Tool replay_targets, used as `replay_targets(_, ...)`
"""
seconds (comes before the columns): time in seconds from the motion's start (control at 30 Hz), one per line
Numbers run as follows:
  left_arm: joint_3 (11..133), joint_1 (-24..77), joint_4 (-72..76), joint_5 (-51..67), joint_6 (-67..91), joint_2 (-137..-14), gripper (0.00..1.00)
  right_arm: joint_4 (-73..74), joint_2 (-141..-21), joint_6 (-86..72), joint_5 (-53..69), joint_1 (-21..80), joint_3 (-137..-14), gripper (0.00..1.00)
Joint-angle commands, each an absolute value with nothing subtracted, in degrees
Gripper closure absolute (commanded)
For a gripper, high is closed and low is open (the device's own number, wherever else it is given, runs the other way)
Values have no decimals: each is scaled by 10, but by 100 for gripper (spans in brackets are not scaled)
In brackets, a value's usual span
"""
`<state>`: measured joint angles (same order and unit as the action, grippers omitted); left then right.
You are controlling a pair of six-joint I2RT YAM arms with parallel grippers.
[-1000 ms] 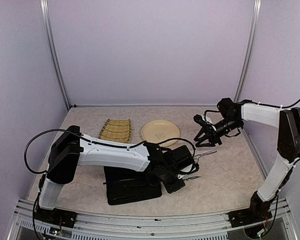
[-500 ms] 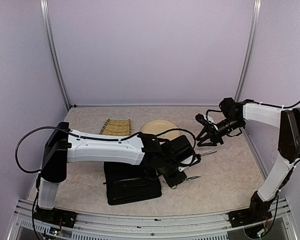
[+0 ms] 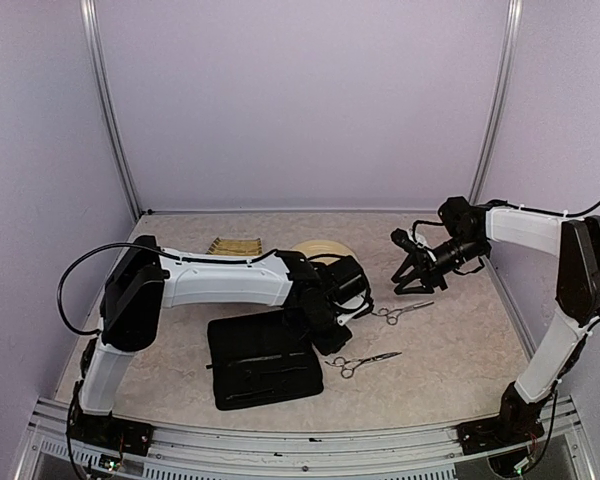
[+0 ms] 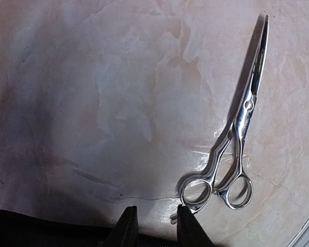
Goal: Sort the hair-cutting tools
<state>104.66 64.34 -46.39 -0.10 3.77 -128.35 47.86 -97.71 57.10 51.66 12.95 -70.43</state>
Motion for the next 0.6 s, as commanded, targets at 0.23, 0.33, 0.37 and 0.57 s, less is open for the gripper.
replay_targets(0.23,1072,641,-482,61,38,-1324,73,481,-986,575,527,126,-695,62)
replay_targets(0.33,1076,641,-489,57,39,-1334,73,480,-986,576,527,125,-693,62)
replay_targets(0.37,1078,642,-491,51,39,-1337,73,480,-986,576,527,126,-693,62)
replay_targets(0.57,1104,648,-514,28,45,-1366,78,479,-987,576,527,126,-693,62)
